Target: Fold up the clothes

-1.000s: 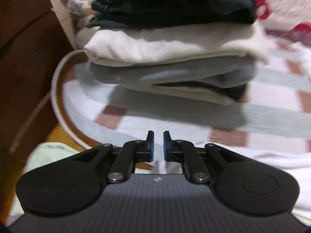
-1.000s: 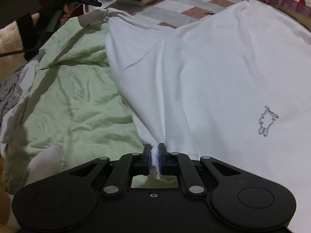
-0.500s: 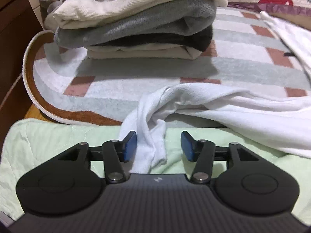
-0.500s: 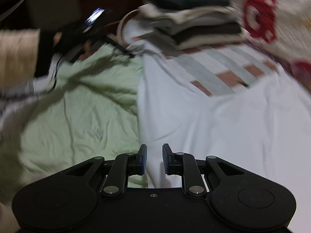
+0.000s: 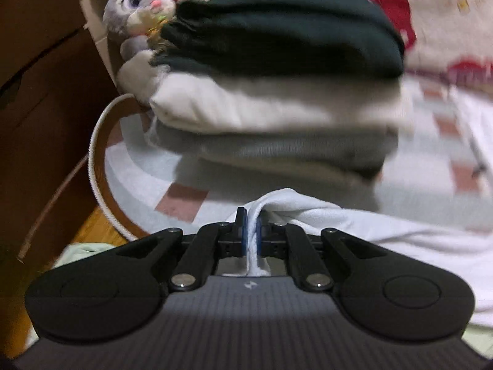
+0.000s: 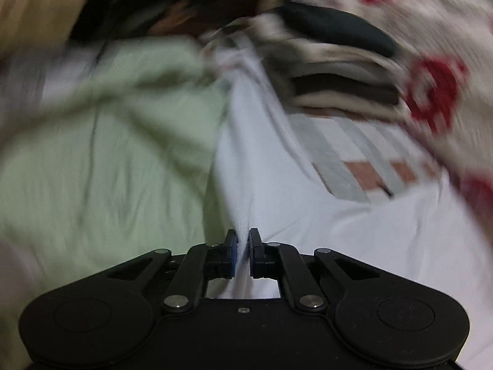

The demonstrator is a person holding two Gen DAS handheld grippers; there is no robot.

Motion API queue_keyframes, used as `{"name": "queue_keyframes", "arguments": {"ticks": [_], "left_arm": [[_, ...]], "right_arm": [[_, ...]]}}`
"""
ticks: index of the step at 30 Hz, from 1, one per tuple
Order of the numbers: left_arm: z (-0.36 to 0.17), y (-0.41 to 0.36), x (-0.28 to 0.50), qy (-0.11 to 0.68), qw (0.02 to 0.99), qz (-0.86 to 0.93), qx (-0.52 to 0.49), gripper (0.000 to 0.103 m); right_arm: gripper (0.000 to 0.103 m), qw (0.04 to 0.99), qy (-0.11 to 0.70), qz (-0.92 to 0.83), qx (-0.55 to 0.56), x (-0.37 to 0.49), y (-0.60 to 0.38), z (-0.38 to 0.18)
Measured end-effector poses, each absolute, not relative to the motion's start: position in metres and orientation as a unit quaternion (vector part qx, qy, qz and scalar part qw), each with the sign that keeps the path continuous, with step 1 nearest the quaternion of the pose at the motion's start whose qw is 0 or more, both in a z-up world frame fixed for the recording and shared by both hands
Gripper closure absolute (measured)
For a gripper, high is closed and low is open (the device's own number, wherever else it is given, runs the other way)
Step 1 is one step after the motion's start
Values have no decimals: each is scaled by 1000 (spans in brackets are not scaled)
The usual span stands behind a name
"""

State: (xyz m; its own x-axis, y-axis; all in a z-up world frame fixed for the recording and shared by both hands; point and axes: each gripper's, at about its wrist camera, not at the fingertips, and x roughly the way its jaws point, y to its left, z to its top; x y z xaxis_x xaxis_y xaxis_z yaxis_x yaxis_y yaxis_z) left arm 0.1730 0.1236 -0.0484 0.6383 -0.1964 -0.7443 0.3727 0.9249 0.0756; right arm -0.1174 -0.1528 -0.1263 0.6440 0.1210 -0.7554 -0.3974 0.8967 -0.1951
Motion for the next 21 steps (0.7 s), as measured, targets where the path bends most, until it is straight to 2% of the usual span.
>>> {"name": "queue_keyframes", "arguments": {"ticks": [5,8,10,12,14,21], "left_arm": [[-66,133,216,463,875,-138,-36,91],[-86,120,217,461,877,-129,-37,88],[-94,109,212,440,891,-116,-6,71],[-100,106,209,411,905,-105,21,62],[-104,109,211,388,916,-94,34,62],[-114,130,210,406,904,-136,-4,62]], "right_arm": [[96,900,421,105,-49,-104,-201,-134],[96,898,432,79,27,-96,-230,-138],[96,893,438,62,77,-91,-249,-141],[96,886,443,44,127,-85,-268,-144],[95,879,446,30,165,-81,-283,-146],[89,884,446,26,137,-79,-285,-144]]}}
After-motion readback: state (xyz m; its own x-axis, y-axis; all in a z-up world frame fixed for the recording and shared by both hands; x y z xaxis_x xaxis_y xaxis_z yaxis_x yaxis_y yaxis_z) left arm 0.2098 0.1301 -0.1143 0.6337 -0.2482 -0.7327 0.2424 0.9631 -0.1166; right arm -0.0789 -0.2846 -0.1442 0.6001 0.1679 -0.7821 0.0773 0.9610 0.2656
